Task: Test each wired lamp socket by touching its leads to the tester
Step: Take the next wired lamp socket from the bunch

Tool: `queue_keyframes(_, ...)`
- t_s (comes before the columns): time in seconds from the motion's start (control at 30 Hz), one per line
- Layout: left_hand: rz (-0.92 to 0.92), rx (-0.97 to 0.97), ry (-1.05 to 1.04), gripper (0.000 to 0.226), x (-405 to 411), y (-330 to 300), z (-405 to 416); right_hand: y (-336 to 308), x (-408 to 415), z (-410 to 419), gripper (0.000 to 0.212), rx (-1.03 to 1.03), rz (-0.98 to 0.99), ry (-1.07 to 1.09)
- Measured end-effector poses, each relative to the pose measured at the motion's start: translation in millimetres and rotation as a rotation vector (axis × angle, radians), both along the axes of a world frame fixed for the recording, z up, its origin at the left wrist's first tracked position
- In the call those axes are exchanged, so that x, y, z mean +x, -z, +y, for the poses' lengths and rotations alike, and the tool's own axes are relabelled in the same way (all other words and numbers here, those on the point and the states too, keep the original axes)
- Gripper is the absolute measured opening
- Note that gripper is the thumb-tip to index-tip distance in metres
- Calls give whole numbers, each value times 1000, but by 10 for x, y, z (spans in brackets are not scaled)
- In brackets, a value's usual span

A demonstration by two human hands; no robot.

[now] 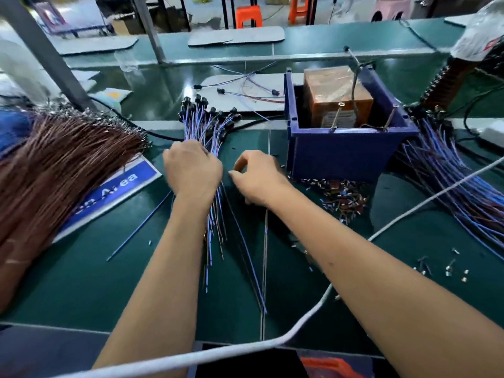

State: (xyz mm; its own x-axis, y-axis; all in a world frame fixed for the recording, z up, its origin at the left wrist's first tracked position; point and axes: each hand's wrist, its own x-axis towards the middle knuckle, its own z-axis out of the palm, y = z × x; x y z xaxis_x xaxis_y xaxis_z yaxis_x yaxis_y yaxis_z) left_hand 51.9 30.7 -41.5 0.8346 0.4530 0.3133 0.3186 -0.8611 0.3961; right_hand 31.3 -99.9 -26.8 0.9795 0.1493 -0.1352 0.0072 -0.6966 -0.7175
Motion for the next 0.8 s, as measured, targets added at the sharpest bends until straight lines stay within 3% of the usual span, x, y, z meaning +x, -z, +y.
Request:
queue_keyframes(0.13, -179, -287, 1, 18, -1, -62, -38, 10, -4, -12, 23, 52, 6, 14)
queue_keyframes(0.27, -378, -1046, 189, 13, -54, -169, -101, 37, -36, 52, 49, 364, 42, 87)
queue_keyframes(0.33, -343, -1258, 393, 14, -118, -197, -127, 2, -52, 85, 55, 595, 94, 154)
queue_keyframes(0.47, -251, -1184, 658, 12, -206, -213, -173, -117, -25, 84, 40, 839, 50, 228)
queue_keyframes(0.67, -313, -1084, 742, 17, -250, -190, -214, -312, 17, -48, 19, 1009, 106, 169)
queue_keyframes(0.73, -369, -1100, 685, 31, -254, -191, -238, -375, -1, -56, 19, 969, 48, 140)
queue_keyframes(0.8, -428, -1175, 594, 37, -255, -224, -244, -437, -33, -45, 21, 784, -100, 83)
